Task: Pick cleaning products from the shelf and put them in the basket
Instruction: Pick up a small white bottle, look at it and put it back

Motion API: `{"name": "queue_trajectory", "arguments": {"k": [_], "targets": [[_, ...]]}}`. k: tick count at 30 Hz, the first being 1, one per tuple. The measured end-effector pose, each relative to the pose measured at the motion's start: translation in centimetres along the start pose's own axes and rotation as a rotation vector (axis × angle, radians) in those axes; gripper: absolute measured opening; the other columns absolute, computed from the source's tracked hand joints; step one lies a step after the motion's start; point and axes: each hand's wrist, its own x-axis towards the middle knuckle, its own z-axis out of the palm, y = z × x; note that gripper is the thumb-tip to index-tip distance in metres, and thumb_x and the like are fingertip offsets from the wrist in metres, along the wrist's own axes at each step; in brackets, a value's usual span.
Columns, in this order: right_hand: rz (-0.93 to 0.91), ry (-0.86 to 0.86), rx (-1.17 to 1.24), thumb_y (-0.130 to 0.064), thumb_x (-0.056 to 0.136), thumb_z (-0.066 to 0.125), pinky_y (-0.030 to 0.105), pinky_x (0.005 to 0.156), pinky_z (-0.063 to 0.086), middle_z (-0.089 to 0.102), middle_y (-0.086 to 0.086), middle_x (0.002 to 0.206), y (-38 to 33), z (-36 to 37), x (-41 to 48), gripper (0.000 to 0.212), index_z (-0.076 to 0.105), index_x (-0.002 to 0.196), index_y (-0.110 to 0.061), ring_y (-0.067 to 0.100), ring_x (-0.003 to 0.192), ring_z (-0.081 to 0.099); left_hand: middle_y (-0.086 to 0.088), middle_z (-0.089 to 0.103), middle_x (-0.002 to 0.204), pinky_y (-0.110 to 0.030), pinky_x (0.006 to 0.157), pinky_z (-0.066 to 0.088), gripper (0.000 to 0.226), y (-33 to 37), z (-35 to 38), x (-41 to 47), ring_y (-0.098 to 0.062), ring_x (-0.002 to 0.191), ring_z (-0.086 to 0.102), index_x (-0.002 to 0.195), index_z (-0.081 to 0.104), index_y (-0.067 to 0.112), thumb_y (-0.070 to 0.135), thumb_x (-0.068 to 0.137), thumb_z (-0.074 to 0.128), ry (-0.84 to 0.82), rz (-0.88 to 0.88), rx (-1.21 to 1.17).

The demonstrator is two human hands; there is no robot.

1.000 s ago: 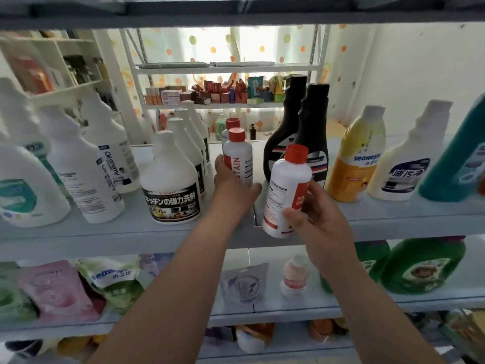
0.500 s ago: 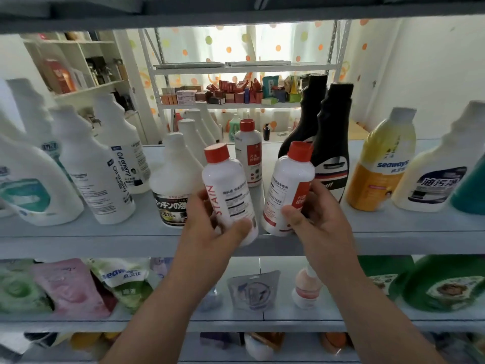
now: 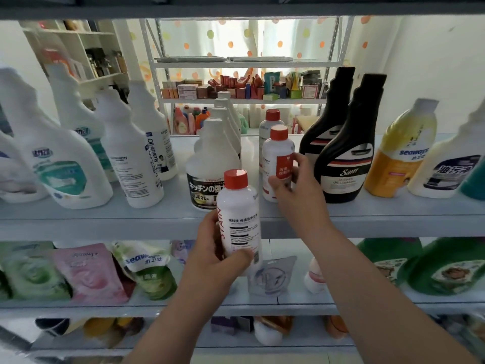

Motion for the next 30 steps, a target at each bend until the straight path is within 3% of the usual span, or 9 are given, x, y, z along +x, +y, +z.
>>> {"name": "queue_trajectory", "arguments": {"k": [5,9,14,16,18,21,24,27,30], "targets": [[-0.013,-0.028,-0.186,-0.025,0.099,0.065,0.017,0.092,0.040,0.061,0.003,0.141,-0.7,1.0,0.2,0.068,0.030,0.157,-0.020,0.017,0.122,0.060,0.013,0.074,0.118,-0.041,0.091,0.059,0.071,-0.2,-0.9,-1.0,-0.010,0.107,0.072,0.129,0.056,0.049,0.041,0.060,0.071,-0.020,-0.069,-0.054],[-0.104,-0.005,-0.128,-0.020,0.101,0.062,-0.001,0.091,0.034,0.056,-0.011,0.130,-2.0,0.3,-2.3,0.048,0.048,0.147,-0.023,-0.004,0.115,0.052,0.016,0.074,0.118,-0.037,0.086,0.062,0.065,-0.6,-1.7,-2.1,-0.010,0.105,0.073,0.122,0.059,0.057,0.042,0.060,0.071,-0.029,-0.085,-0.079],[-0.041,-0.199,0.189,-0.041,0.102,0.053,0.017,0.105,0.048,0.061,-0.020,0.139,-2.1,0.5,-11.5,0.042,0.057,0.143,-0.037,-0.007,0.126,0.055,0.000,0.076,0.114,-0.040,0.074,0.061,0.055,-1.1,-2.2,-3.6,-0.019,0.100,0.074,0.133,0.060,0.033,0.011,0.082,0.058,-0.014,-0.239,-0.367],[0.041,-0.278,0.321,-0.035,0.102,0.051,0.028,0.100,0.055,0.069,-0.017,0.130,-2.4,0.7,-14.6,0.036,0.064,0.131,-0.051,0.005,0.122,0.064,-0.008,0.077,0.114,-0.038,0.074,0.062,0.045,-1.4,-2.0,-4.3,-0.024,0.099,0.075,0.128,0.070,0.024,0.008,0.091,0.049,-0.017,-0.354,-0.543],[0.064,-0.278,0.312,-0.033,0.100,0.051,0.025,0.092,0.056,0.071,-0.015,0.121,-2.8,0.4,-16.6,0.039,0.061,0.126,-0.061,0.010,0.115,0.067,-0.011,0.077,0.109,-0.038,0.070,0.062,0.039,-1.9,-1.7,-5.4,-0.027,0.092,0.076,0.109,0.081,0.022,0.024,0.093,0.045,-0.063,-0.454,-0.658],[0.091,-0.268,0.291,-0.040,0.098,0.052,0.028,0.089,0.059,0.072,-0.008,0.113,-2.6,0.0,-18.5,0.038,0.058,0.132,-0.058,0.016,0.110,0.069,-0.013,0.077,0.101,-0.034,0.055,0.056,0.042,-2.5,-1.0,-6.9,-0.031,0.078,0.074,0.096,0.083,0.022,0.038,0.083,0.047,-0.156,-0.541,-0.721],[0.170,-0.236,0.350,-0.030,0.105,0.052,0.022,0.082,0.059,0.071,-0.016,0.117,-1.7,-0.2,-20.1,0.038,0.058,0.133,-0.055,0.007,0.111,0.068,-0.018,0.075,0.098,-0.031,0.046,0.053,0.043,-3.0,-0.1,-7.8,-0.032,0.074,0.073,0.106,0.079,0.013,0.036,0.087,0.048,-0.154,-0.557,-0.757],[0.237,-0.224,0.448,-0.029,0.104,0.055,0.023,0.087,0.058,0.069,-0.022,0.121,-1.8,-0.3,-21.6,0.044,0.048,0.143,-0.046,0.003,0.114,0.066,-0.012,0.074,0.115,-0.043,0.066,0.062,0.034,-4.0,1.1,-8.9,-0.029,0.094,0.075,0.134,0.061,0.023,0.033,0.106,0.044,-0.121,-0.383,-0.524],[0.282,-0.254,0.528,-0.038,0.102,0.057,0.025,0.094,0.056,0.065,-0.020,0.132,-1.8,-0.5,-22.5,0.051,0.042,0.151,-0.040,0.005,0.123,0.063,0.017,0.070,0.122,-0.047,0.086,0.062,0.034,-4.6,2.6,-10.5,-0.015,0.112,0.070,0.126,0.051,0.051,0.047,0.093,0.058,-0.068,-0.227,-0.301]]}}
